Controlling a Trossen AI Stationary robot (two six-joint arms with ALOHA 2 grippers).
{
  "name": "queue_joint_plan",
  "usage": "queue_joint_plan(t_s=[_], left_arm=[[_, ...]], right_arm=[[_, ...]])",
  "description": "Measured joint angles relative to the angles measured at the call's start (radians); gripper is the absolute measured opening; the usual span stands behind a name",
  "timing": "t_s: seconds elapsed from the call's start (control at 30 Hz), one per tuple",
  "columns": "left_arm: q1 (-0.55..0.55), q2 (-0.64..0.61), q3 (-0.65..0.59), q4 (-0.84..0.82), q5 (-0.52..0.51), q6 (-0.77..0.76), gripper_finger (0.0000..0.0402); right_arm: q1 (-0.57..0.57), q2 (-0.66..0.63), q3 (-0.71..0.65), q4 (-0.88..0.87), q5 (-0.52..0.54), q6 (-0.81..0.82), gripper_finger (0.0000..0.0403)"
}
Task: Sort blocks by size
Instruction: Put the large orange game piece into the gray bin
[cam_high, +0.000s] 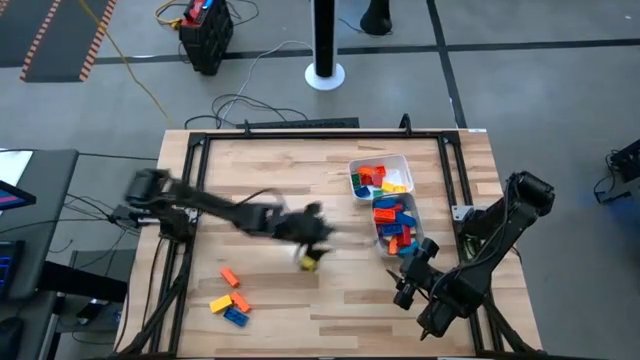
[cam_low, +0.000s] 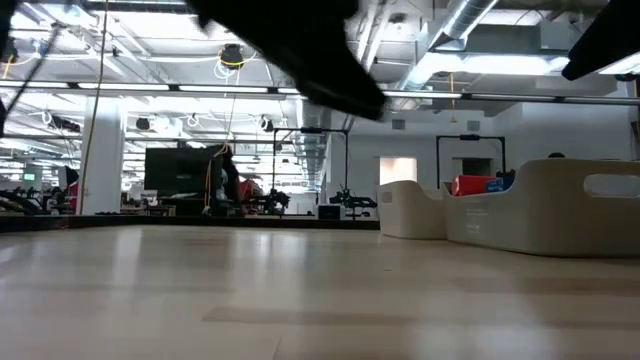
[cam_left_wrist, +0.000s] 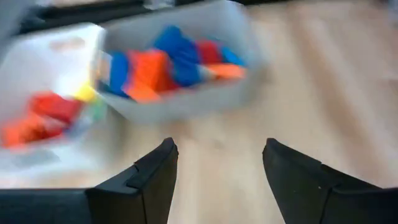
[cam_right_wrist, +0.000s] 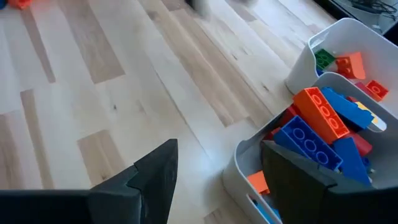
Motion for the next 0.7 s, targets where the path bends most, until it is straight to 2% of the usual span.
queue_joint_plan(t_s=[0.13, 0.23, 0.37, 0.47, 0.57, 0.7], left_arm=[[-0.148, -0.205, -0.143, -0.197, -0.021, -0.146, 0.0224], [-0.282, -0.335, -0.175, -0.414, -0.040, -0.317, 0.0224], [-0.457, -0.443, -0.175, -0.680, -0.074, -0.723, 0.0224], [-0.583, -0.471, -0.176, -0.834, -0.103, -0.981, 0.0224], [-0.707, -0.456, -0.177, -0.982, -0.137, -1.086, 0.0224], [-0.779, -0.415, -0.177, -1.101, -0.171, -1.045, 0.0224]], right_arm=[[-0.015, 0.000, 0.000, 0.021, 0.021, -0.023, 0.0255], [-0.041, 0.000, 0.000, 0.043, 0.031, -0.053, 0.0255], [-0.084, 0.000, 0.000, 0.098, 0.031, -0.119, 0.0255], [-0.115, 0.000, 0.000, 0.158, 0.027, -0.201, 0.0255], [-0.143, 0.000, 0.000, 0.218, 0.026, -0.295, 0.0255], [-0.185, 0.000, 0.000, 0.273, 0.024, -0.413, 0.0255]])
